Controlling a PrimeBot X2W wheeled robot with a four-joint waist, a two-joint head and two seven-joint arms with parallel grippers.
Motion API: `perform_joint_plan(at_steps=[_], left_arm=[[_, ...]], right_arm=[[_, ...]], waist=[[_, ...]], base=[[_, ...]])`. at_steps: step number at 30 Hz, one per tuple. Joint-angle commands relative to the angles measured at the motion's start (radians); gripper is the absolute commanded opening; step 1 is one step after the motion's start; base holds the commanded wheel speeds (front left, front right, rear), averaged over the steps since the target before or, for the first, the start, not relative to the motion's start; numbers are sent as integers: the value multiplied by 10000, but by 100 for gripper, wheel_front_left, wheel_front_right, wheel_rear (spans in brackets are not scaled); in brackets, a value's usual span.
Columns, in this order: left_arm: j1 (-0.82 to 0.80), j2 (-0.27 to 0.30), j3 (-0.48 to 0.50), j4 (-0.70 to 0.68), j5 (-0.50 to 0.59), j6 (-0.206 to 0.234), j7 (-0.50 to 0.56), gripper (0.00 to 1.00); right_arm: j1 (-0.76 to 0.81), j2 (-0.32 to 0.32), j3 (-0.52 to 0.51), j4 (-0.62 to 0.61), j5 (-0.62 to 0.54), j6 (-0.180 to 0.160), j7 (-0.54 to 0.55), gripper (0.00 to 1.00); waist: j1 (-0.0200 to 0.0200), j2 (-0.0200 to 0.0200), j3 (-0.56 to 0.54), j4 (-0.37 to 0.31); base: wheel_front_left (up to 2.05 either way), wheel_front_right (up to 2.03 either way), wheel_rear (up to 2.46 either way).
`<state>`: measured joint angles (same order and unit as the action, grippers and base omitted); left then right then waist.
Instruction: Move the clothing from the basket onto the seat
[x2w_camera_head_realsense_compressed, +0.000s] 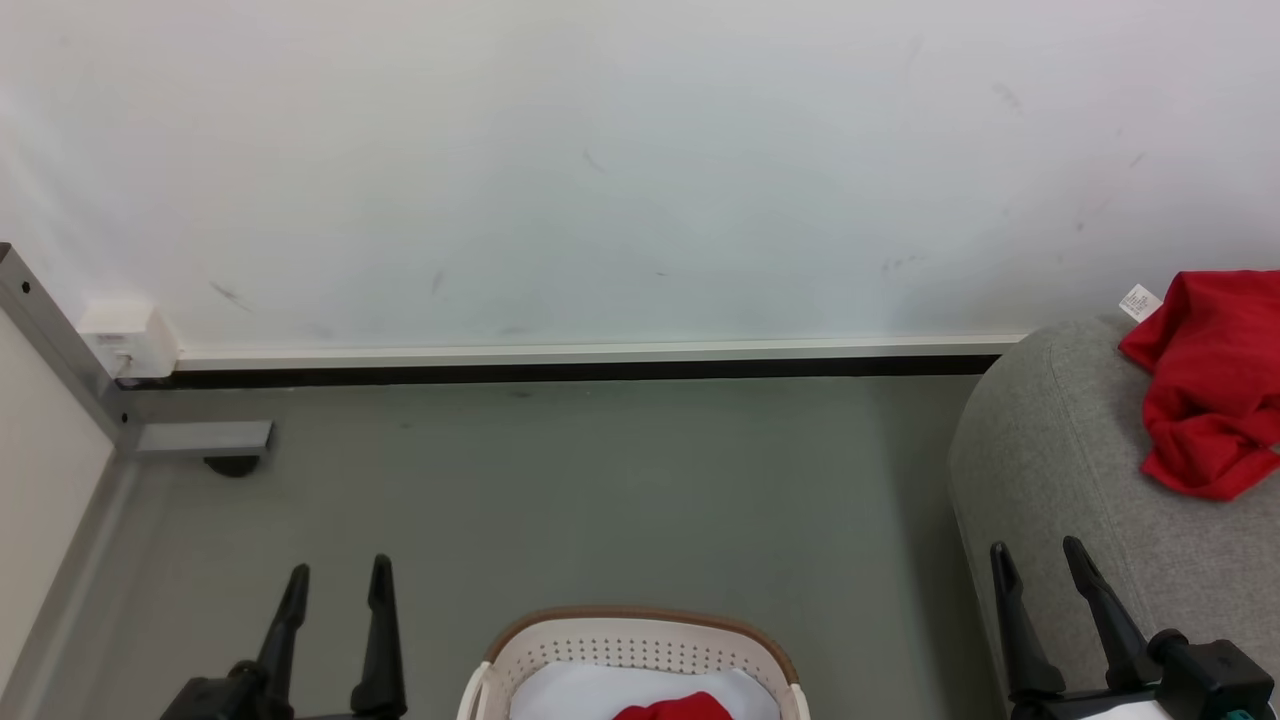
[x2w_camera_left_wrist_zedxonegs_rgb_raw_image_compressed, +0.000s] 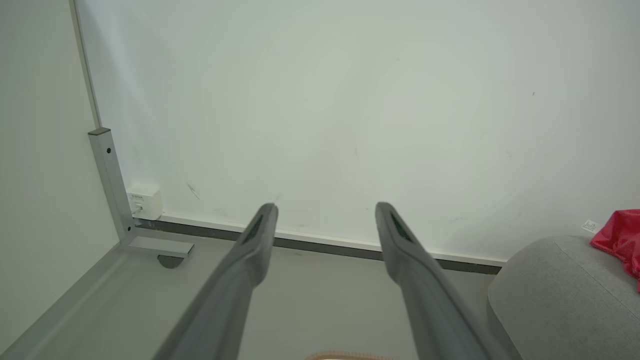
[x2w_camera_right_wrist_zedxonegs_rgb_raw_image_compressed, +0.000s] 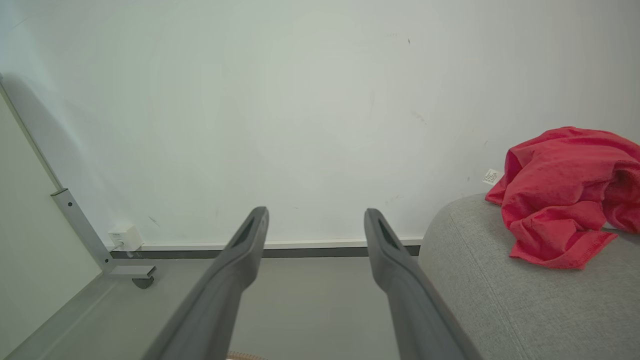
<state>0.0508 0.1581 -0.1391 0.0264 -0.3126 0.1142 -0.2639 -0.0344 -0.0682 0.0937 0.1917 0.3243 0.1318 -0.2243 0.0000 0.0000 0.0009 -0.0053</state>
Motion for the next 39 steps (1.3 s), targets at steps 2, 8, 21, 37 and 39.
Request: perform_joint_plan(at_steps=[2, 8, 21, 37, 39], left_arm=[[16, -94, 126, 41, 220, -113, -7, 100], [7, -335, 386, 122, 397, -411, -8, 100], [-280, -613, 370, 739, 704, -963, -7, 100], [-2942, -144, -1072, 3712, 988, -2126, 1513, 100], [-3409, -48, -1276, 4250, 1002, -2244, 1697, 100]], right_arm=[[-81, -16, -16, 16, -70, -22, -43, 100], [-128, 16, -3, 29, -74, -22, -19, 100], [-298, -58, -26, -39, -122, -22, 24, 100], [-1493, -113, -396, -338, 373, -22, -248, 100], [-1686, -100, -376, -322, 421, -22, -289, 100]], waist=[[0, 0, 11, 8], [0, 0, 31, -14], [0, 0, 319, -428], [0, 0, 3158, -2048], [0, 0, 3590, -2238]], base=[[0, 0, 0], [0, 0, 0], [0, 0, 0], [0, 0, 0], [0, 0, 0]])
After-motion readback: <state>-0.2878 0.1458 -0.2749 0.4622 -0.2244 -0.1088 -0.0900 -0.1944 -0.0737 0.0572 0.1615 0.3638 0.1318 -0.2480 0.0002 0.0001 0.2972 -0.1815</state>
